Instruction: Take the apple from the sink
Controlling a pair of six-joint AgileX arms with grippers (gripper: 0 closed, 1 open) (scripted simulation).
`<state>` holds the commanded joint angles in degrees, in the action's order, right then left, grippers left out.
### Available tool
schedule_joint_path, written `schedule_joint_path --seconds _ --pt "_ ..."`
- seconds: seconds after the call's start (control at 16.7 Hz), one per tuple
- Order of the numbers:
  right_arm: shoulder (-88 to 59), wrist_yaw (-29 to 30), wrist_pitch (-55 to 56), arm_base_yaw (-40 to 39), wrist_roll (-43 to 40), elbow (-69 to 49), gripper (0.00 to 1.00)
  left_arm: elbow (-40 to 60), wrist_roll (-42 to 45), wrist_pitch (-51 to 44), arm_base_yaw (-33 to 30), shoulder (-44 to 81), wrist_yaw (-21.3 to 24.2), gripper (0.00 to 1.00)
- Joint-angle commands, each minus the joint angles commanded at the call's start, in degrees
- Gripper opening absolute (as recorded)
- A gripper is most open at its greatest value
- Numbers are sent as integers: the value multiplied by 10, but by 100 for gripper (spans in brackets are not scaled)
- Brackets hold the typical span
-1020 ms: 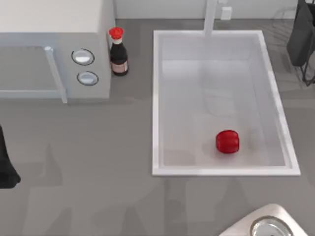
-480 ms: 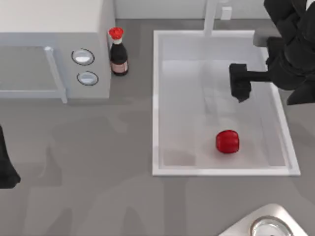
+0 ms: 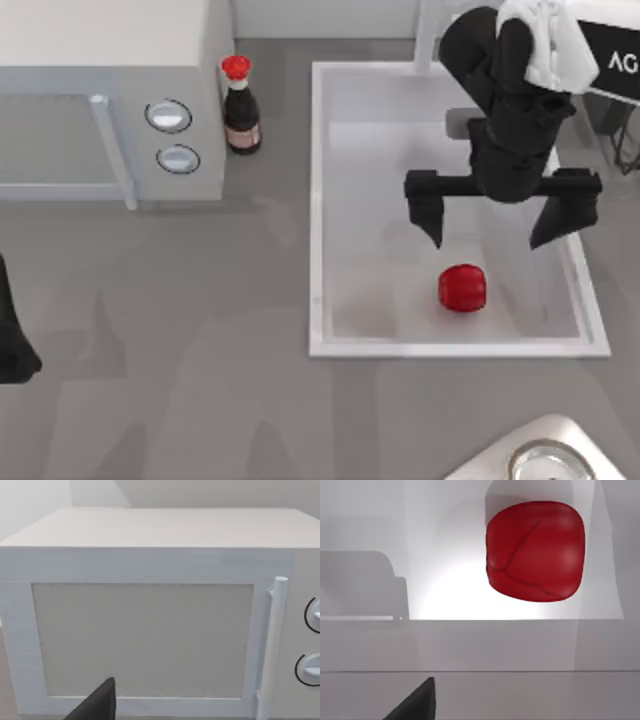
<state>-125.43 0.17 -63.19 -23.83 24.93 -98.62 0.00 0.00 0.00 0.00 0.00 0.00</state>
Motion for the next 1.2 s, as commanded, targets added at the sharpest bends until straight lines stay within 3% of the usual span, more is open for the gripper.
schedule_joint_path --seconds 0.42,0.9,1.2 --pt "-14 0 23 3 0 12 100 0 0 0 0 0 0 100" --pt "-133 1 238 0 2 98 100 0 0 0 0 0 0 100" --pt "-151 2 262 -1 2 111 100 0 0 0 0 0 0 100"
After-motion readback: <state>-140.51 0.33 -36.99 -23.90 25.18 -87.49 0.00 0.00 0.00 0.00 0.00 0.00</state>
